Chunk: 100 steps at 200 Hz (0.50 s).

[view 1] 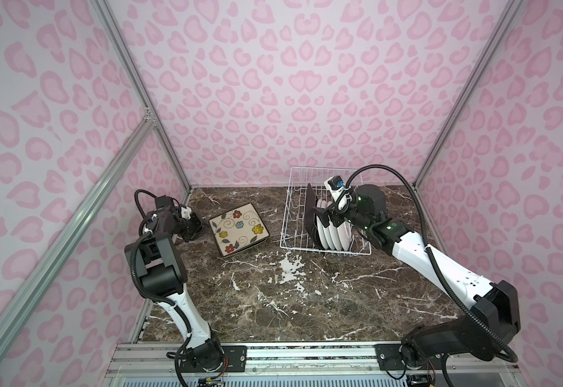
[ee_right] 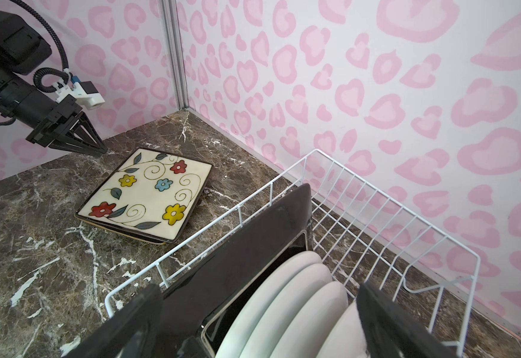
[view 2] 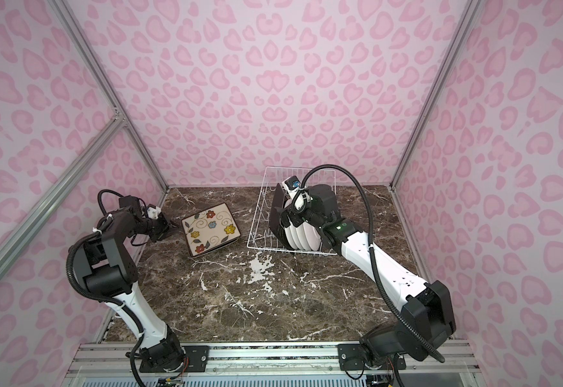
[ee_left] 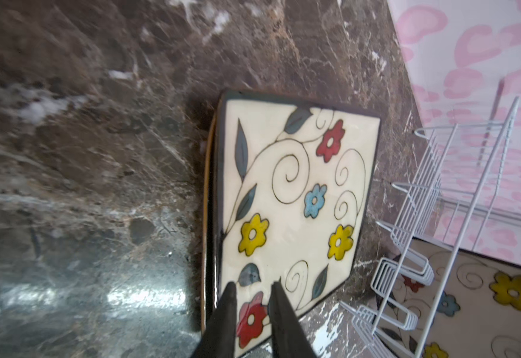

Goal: Unload the plates from the dish rack
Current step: Place the plate on the plate, then rotate the plates at the top-left of the table.

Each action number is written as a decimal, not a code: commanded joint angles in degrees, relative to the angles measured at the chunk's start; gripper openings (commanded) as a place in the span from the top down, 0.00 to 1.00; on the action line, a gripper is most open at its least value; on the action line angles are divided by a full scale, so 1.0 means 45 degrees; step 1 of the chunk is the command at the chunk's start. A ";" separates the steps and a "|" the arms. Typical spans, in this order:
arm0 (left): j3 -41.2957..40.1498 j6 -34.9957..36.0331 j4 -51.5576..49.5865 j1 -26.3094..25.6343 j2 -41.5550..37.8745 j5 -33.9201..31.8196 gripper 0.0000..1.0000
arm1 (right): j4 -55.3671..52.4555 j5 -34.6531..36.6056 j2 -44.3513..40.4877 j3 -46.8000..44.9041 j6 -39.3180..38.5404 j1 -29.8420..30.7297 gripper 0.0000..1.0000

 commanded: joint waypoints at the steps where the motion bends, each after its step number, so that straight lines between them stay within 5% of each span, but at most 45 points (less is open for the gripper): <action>1: 0.0004 -0.0820 0.0740 -0.0019 -0.0006 -0.1362 0.97 | -0.0059 0.0100 0.0060 0.0016 0.0129 0.0005 0.01; 66: 0.1008 -0.1499 0.0600 -0.0271 0.1227 -0.3560 0.97 | -0.0060 0.0093 0.0136 0.0133 0.0238 0.0005 0.01; 100: 0.1942 -0.1621 0.0487 -0.0652 0.2145 -0.3448 0.97 | -0.0026 0.0110 0.0143 0.0188 0.0324 0.0022 0.01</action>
